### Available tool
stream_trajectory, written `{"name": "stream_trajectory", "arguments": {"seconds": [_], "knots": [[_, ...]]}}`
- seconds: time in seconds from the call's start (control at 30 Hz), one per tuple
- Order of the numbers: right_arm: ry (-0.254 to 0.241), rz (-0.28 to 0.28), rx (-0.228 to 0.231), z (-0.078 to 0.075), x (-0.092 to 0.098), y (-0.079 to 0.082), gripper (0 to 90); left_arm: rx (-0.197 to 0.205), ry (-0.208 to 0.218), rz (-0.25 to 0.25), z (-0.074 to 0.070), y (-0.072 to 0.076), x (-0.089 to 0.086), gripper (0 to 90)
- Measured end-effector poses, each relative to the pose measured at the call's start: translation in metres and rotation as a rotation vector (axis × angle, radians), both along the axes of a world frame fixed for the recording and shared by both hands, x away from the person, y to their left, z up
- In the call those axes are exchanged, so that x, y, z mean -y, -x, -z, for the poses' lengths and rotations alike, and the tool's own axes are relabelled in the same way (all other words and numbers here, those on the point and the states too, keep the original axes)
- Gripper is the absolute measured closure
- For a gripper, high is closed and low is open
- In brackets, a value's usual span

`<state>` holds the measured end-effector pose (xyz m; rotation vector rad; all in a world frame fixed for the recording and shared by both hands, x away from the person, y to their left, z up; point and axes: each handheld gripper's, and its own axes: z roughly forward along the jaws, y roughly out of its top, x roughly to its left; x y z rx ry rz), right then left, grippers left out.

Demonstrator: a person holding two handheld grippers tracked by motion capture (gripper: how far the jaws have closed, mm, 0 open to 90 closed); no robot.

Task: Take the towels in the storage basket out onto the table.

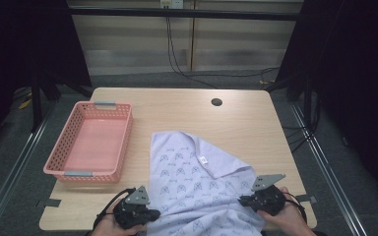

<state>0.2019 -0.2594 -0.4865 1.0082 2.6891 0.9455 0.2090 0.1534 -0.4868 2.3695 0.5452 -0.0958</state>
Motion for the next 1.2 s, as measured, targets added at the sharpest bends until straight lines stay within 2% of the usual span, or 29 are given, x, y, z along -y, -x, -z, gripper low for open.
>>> {"name": "stream_trajectory", "arguments": {"seconds": [0.03, 0.07, 0.13, 0.2, 0.23, 0.3, 0.33, 0.37, 0.4, 0.43, 0.47, 0.57, 0.63, 0.7, 0.73, 0.8, 0.87, 0.9, 0.93, 1.0, 1.07, 1.1, 1.2], "knots": [[0.001, 0.0, -0.004, 0.0, 0.0, 0.002, 85.1, 0.01, 0.01, -0.01, 0.0, 0.001, 0.001, 87.5], [-0.006, -0.003, 0.001, 0.0, 0.0, 0.003, 78.8, 0.024, -0.004, -0.003, -0.002, -0.004, -0.001, 84.9], [-0.04, 0.023, 0.02, -0.002, 0.0, -0.001, 66.4, 0.033, 0.073, -0.071, -0.004, -0.014, -0.002, 79.7], [-0.082, 0.039, 0.057, -0.009, -0.002, -0.011, 63.2, 0.036, 0.112, -0.111, -0.007, -0.03, -0.001, 75.4], [-0.098, 0.046, 0.077, -0.012, -0.005, -0.017, 62.7, 0.055, 0.095, -0.139, -0.007, -0.04, 0.003, 73.2], [-0.122, 0.033, 0.093, -0.015, -0.014, -0.033, 61.5, 0.069, 0.081, -0.174, -0.003, -0.054, 0.008, 71.2], [-0.122, 0.033, 0.101, -0.014, -0.02, -0.04, 59.4, 0.062, 0.082, -0.204, 0.001, -0.063, 0.011, 70.0], [-0.115, 0.018, 0.099, -0.013, -0.03, -0.05, 59.0, 0.052, 0.073, -0.208, 0.004, -0.067, 0.012, 69.9], [-0.109, 0.013, 0.098, -0.011, -0.035, -0.055, 58.3, 0.074, 0.047, -0.221, 0.008, -0.072, 0.014, 69.7], [-0.103, -0.001, 0.099, -0.008, -0.044, -0.063, 56.8, 0.086, 0.047, -0.221, 0.009, -0.074, 0.014, 69.5], [-0.097, -0.007, 0.095, -0.006, -0.049, -0.067, 56.7, 0.078, 0.07, -0.223, 0.011, -0.077, 0.014, 69.5], [-0.069, -0.031, 0.071, 0.004, -0.063, -0.078, 57.3, 0.103, 0.062, -0.241, 0.011, -0.081, 0.015, 69.3], [-0.046, -0.039, 0.105, 0.007, -0.068, -0.081, 78.9, 0.146, 0.025, -0.227, 0.011, -0.083, 0.019, 68.6], [-0.097, -0.005, 0.117, 0.001, -0.063, -0.089, 88.5, 0.148, 0.033, -0.237, 0.011, -0.085, 0.021, 66.4], [-0.102, 0.041, 0.146, -0.005, -0.055, -0.096, 89.1, 0.144, 0.031, -0.247, 0.011, -0.091, 0.023, 66.1], [-0.146, 0.099, 0.165, -0.017, -0.038, -0.11, 89.3, 0.139, 0.044, -0.248, 0.012, -0.094, 0.024, 64.1], [-0.171, 0.158, 0.198, -0.03, -0.021, -0.121, 89.5, 0.126, 0.038, -0.252, 0.011, -0.094, 0.024, 61.9], [-0.196, 0.197, 0.218, -0.038, -0.009, -0.128, 89.5, 0.114, 0.021, -0.249, 0.008, -0.093, 0.023, 57.4], [-0.198, 0.224, 0.232, -0.042, 0.0, -0.134, 89.6, 0.11, 0.025, -0.245, 0.006, -0.091, 0.022, 53.9], [-0.211, 0.274, 0.244, -0.049, 0.016, -0.144, 89.6, 0.099, 0.068, -0.241, -0.002, -0.085, 0.017, 53.2], [-0.202, 0.309, 0.255, -0.051, 0.027, -0.155, 89.7, 0.106, 0.084, -0.244, -0.005, -0.081, 0.013, 50.5], [-0.195, 0.323, 0.258, -0.052, 0.032, -0.161, 89.6, 0.101, 0.088, -0.244, -0.005, -0.08, 0.011, 50.5], [-0.176, 0.374, 0.257, -0.049, 0.044, -0.179, 89.6, 0.11, 0.06, -0.26, -0.003, -0.08, 0.008, 50.0]]}}
